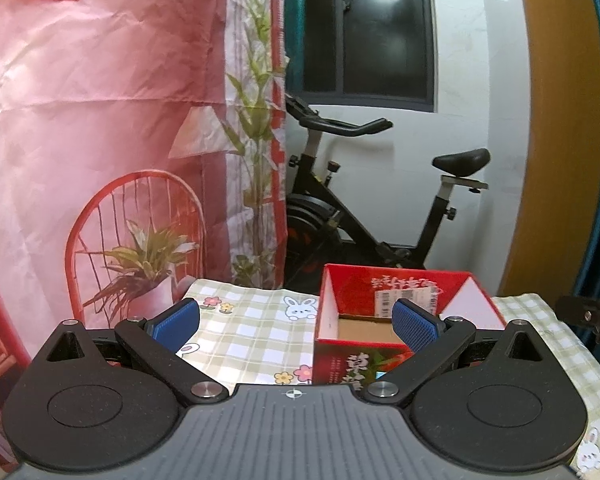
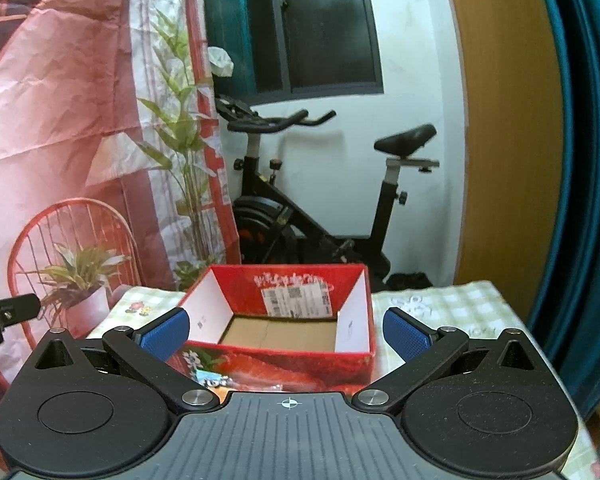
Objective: Organize soft objects
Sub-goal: 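Move both tools down toward the items in front of the box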
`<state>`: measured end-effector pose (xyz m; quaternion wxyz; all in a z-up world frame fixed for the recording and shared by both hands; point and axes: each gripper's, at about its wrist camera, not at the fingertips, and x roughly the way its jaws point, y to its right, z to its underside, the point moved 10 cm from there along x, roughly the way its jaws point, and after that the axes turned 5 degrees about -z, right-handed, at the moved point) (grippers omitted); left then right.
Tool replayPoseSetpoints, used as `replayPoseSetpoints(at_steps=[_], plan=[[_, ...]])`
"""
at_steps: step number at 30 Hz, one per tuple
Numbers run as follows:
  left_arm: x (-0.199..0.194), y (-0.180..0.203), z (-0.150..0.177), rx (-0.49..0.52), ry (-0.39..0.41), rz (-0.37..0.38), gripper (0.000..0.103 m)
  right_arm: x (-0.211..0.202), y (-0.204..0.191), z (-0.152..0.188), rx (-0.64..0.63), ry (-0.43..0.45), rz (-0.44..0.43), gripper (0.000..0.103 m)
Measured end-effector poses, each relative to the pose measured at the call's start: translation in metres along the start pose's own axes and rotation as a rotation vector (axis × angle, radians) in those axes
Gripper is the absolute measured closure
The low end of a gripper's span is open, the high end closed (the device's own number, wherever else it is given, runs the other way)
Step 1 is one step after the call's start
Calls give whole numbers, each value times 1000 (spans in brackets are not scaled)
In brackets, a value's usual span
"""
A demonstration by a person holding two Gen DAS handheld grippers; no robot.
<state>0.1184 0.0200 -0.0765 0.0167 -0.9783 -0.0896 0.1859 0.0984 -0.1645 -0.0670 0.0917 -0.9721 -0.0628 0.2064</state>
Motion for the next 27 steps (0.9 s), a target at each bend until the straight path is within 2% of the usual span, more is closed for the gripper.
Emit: replayPoseSetpoints(at_steps=[4, 8, 16, 22, 27], plan=[[19, 0, 14, 20, -11, -17, 0, 21, 13, 21, 41, -28, 9, 0], [39, 3, 33, 66, -64, -22, 0, 43, 18, 44, 40, -66, -8, 0], [65, 5, 67, 46, -178, 34, 0, 68, 23, 76, 1, -108, -7, 0], [80, 9, 91, 47, -233, 54, 0, 82, 27, 99, 58, -173, -69, 0], [87, 11, 101, 67, -255, 57, 0, 90, 31, 113, 33, -208, -11, 0]])
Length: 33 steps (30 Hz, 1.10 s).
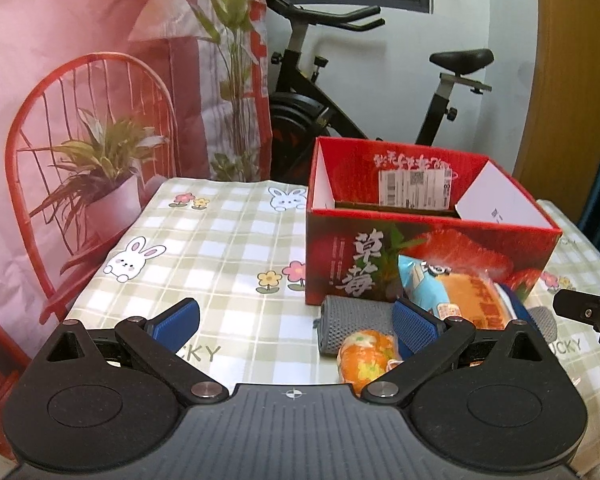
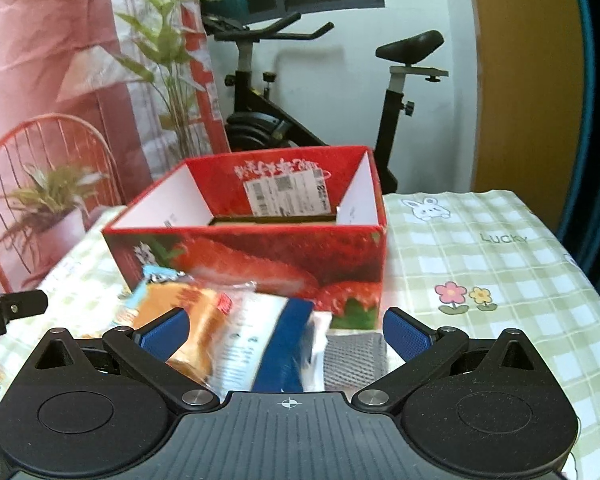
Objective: Organize soft objects
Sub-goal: 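Move both tools down toward the items in front of the box, then close the left tool on the wrapped bread packet and lift it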
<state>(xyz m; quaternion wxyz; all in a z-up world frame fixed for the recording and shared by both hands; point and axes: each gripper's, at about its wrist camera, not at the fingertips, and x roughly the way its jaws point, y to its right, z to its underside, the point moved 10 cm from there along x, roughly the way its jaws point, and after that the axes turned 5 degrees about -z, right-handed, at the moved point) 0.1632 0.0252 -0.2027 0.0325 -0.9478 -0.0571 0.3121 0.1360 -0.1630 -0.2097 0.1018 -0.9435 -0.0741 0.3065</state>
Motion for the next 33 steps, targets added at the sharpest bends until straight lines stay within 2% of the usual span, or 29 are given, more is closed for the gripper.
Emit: replayPoseSetpoints(at_steps=[4, 21, 24, 29, 33], plan=[[4, 3, 3, 8, -7, 3, 0, 7, 2, 8, 31, -28, -29, 0], [17, 17, 13, 4, -64, 73, 7, 24, 21, 32, 81, -100, -7, 0], [18, 22, 14, 7, -74, 104, 14, 25, 19, 33, 81, -106, -21, 2], [17, 34, 12, -9, -100, 197, 34, 24, 7, 30, 53, -104, -64, 10], [19, 48, 5, -31, -114, 280, 42, 22, -8, 25, -3, -92, -111, 19]])
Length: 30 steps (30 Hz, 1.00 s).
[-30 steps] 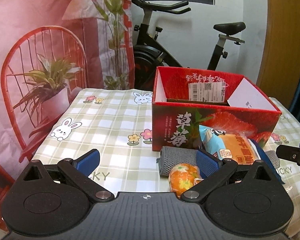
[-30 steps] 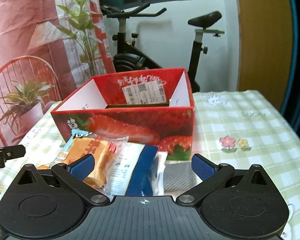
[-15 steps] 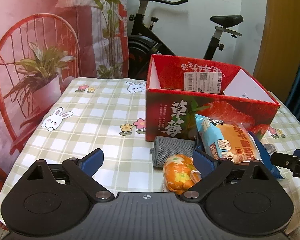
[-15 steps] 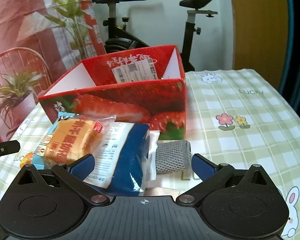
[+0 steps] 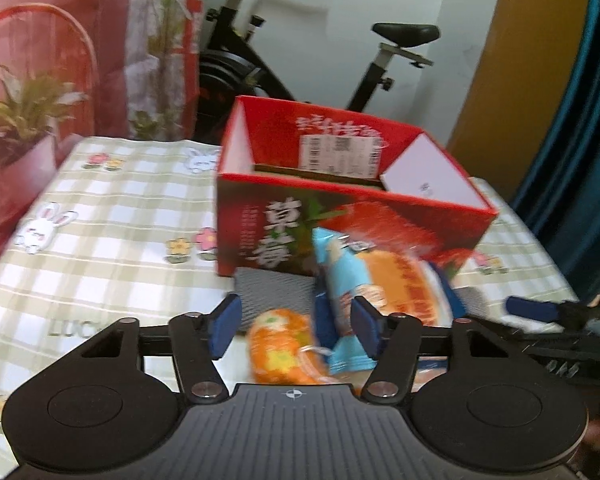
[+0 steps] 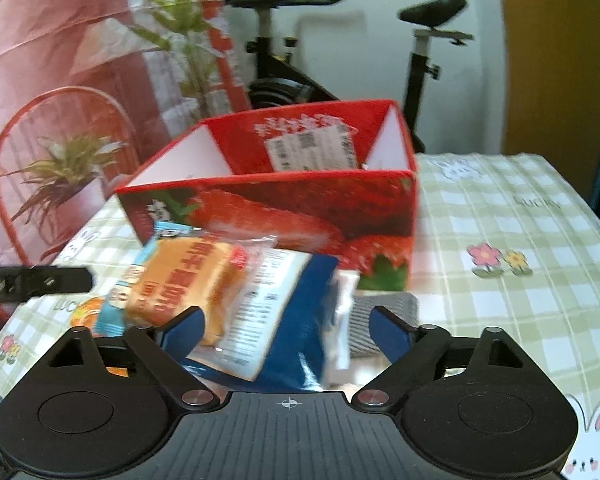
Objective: Organize soft objects
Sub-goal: 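Close the left tool on the wrapped bread packet and lift it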
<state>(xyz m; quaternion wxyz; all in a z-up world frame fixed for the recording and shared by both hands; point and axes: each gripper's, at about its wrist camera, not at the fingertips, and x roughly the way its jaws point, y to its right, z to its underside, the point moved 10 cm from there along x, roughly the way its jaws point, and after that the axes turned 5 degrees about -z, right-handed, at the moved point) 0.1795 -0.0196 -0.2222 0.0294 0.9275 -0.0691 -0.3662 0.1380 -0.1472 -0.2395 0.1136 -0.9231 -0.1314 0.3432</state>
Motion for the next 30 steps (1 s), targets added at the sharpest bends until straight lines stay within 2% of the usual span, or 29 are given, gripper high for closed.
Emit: replayPoseSetpoints(at_steps=[2, 6, 12, 16, 20, 23, 30], plan=[[4, 5, -2, -21, -14, 42, 47, 0, -8, -1, -27, 0, -25, 21], [16, 15, -5, -59, -59, 121, 49, 2, -24, -3, -74, -10, -75, 26], [37, 31, -2, -30, -105, 181, 52, 12, -47, -7, -152, -29, -146, 27], [48, 35, 2, -47, -138, 233, 55, 26, -55, -4, -206, -64, -175, 29], [49, 37, 2, -38, -145, 263, 59, 37, -58, 1, -211, -90, -217, 31], [49, 37, 1, -43, -148, 281, 64, 41, -58, 0, -215, -97, -235, 37], [31, 39, -11, -21, -95, 284, 64, 27, -65, -17, -252, -70, -237, 41]])
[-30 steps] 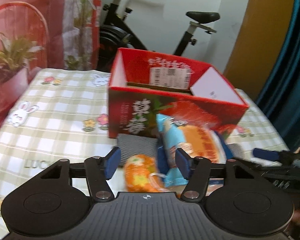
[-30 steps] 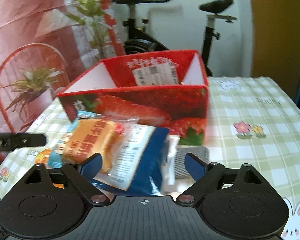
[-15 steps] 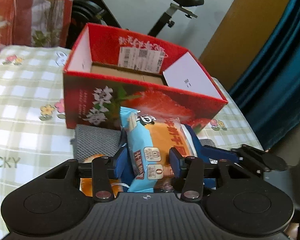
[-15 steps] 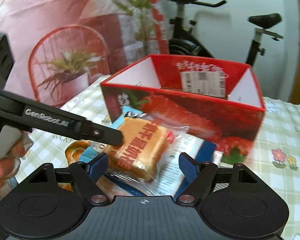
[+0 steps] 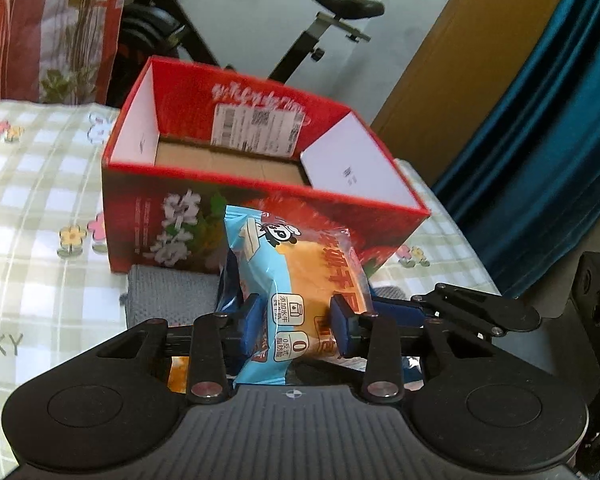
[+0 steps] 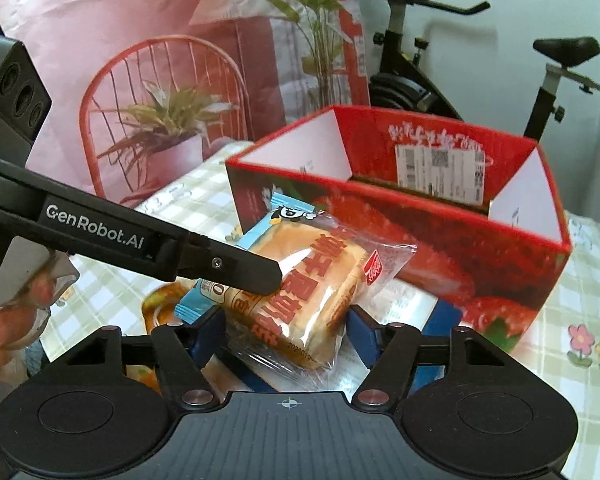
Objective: Organize soft objects
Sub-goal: 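Close the left tool on the wrapped bread packet and lift it, then lower the bread packet into the red box and open the left tool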
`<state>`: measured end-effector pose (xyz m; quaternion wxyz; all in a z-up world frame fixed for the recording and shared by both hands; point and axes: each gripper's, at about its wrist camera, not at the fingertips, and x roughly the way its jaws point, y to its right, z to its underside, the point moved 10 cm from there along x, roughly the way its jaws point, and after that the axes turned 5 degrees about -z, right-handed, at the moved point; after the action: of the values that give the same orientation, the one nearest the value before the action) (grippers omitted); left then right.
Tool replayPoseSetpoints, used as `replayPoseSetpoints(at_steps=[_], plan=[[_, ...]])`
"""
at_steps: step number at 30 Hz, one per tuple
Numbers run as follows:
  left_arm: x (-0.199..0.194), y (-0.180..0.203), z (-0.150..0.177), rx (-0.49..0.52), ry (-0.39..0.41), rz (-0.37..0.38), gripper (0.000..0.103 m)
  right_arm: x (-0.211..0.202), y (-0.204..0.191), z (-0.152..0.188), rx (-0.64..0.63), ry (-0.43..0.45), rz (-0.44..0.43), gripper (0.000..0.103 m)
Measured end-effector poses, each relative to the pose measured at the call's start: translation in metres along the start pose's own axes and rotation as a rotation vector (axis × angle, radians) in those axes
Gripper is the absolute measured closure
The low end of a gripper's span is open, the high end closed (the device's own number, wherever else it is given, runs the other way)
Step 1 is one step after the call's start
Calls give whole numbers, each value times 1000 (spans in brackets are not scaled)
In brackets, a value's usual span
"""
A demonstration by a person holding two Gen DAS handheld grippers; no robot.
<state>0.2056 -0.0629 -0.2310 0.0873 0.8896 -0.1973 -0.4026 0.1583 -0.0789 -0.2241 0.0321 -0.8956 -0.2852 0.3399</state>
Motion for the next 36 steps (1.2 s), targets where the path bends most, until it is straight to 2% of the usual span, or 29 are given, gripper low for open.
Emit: replayPoseSetpoints(at_steps=[8, 15, 23, 30, 36], plan=[[-24, 19, -36, 39, 80, 14, 63, -25, 2, -41, -56, 64, 3, 41], [-2, 31, -82, 74, 98, 32, 63, -25, 35, -83, -110, 70, 30, 41], [54, 26, -120, 18, 39, 76, 61, 3, 99, -113, -68, 18, 35, 41], [96, 23, -118, 0, -33, 64, 60, 37, 137, -106, -35, -63, 27, 41], [122, 22, -113, 4, -76, 54, 60, 56, 153, -93, -21, -122, 39, 41]])
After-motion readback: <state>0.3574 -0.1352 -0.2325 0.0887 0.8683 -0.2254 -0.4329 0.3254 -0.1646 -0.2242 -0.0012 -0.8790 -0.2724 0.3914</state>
